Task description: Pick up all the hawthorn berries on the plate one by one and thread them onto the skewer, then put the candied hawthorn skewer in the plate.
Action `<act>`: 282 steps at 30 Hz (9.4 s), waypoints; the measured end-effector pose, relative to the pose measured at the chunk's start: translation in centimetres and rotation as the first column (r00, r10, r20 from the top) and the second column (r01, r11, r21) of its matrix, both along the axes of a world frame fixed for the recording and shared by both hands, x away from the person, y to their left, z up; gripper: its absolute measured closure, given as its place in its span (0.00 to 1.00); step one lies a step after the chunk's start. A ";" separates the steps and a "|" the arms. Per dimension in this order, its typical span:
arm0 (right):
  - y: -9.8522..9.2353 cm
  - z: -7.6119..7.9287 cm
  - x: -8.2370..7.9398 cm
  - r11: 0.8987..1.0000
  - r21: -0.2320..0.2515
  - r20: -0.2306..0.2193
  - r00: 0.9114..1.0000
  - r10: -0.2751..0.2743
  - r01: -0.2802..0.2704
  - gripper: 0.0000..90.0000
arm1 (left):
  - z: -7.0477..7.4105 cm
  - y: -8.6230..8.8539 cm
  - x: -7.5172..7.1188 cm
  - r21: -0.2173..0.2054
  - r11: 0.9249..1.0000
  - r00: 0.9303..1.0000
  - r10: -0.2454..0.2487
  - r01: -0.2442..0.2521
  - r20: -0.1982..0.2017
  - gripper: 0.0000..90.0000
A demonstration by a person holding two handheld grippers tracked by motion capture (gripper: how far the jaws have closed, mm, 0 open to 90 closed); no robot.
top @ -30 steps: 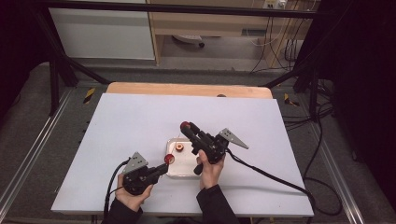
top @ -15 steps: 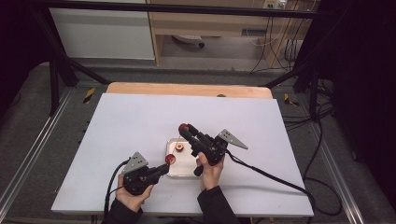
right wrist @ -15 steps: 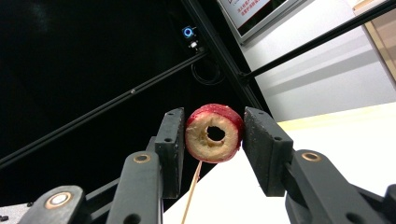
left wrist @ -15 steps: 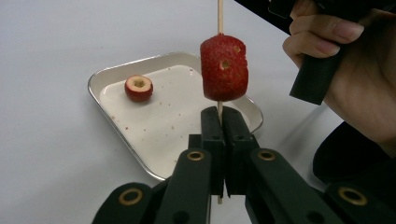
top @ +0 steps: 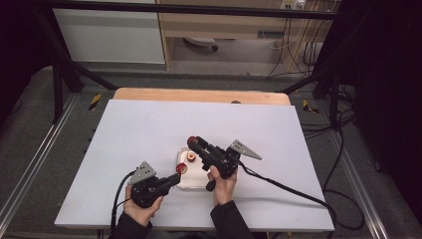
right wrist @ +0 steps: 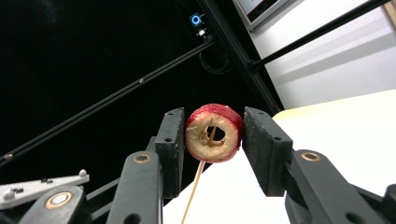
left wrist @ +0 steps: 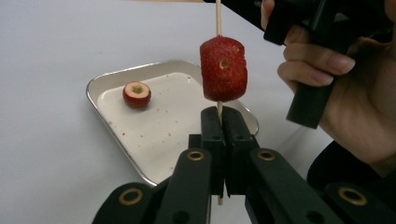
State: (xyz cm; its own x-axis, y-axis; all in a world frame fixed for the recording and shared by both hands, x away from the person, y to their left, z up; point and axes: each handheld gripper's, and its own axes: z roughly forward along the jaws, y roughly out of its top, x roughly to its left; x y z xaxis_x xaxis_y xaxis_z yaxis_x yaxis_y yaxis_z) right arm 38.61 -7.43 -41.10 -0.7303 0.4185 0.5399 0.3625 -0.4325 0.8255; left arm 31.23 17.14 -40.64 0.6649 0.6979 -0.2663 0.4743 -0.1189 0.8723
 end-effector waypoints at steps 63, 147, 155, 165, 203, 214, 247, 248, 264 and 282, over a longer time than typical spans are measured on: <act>2.1 1.5 6.5 0.496 -0.818 -0.322 0.946 0.026 -0.292 0.17 | -1.4 4.3 1.7 0.177 0.983 0.998 0.050 -0.055 0.032 0.98; 1.1 0.3 0.2 0.989 0.032 -0.121 0.983 -0.142 0.146 0.69 | -0.6 2.3 0.0 0.114 0.993 0.998 0.036 -0.042 0.058 0.98; 1.3 0.0 0.2 0.980 0.095 -0.109 0.981 -0.163 0.174 0.69 | -0.6 1.4 -0.3 0.095 0.995 0.999 0.023 -0.027 0.041 0.98; 1.6 -0.3 -0.1 0.973 0.148 -0.089 0.982 -0.165 0.177 0.69 | -0.5 0.6 -0.4 0.072 0.997 1.000 0.016 -0.017 0.017 0.98; 3.2 -1.5 -1.2 0.986 0.119 -0.106 0.989 -0.101 0.114 0.69 | -0.2 0.1 0.1 0.022 0.997 0.997 0.072 -0.072 0.010 0.98; 2.6 -0.3 -1.3 0.993 -0.016 -0.074 0.991 -0.114 0.113 0.55 | -0.6 0.5 0.4 0.020 0.997 0.998 0.068 -0.068 0.001 0.98; -12.1 -2.5 -0.8 0.698 -0.711 -0.120 0.993 0.004 -0.088 0.01 | -0.1 1.4 2.0 0.135 0.991 0.999 0.001 0.003 -0.032 0.98; -12.6 -2.7 -0.9 0.693 -0.715 -0.121 0.993 0.004 -0.090 0.01 | 0.0 1.4 2.1 0.138 0.990 1.000 0.001 0.004 -0.031 0.98; -18.3 -4.2 -2.6 0.678 -0.734 -0.136 0.986 -0.091 -0.039 0.01 | 1.2 -1.3 5.4 0.232 0.973 0.998 -0.003 0.017 -0.060 0.98; -18.6 -4.6 -2.9 0.666 -0.745 -0.151 0.984 -0.096 -0.049 0.01 | -0.9 -4.8 8.0 0.385 0.920 0.981 -0.005 0.080 -0.192 0.98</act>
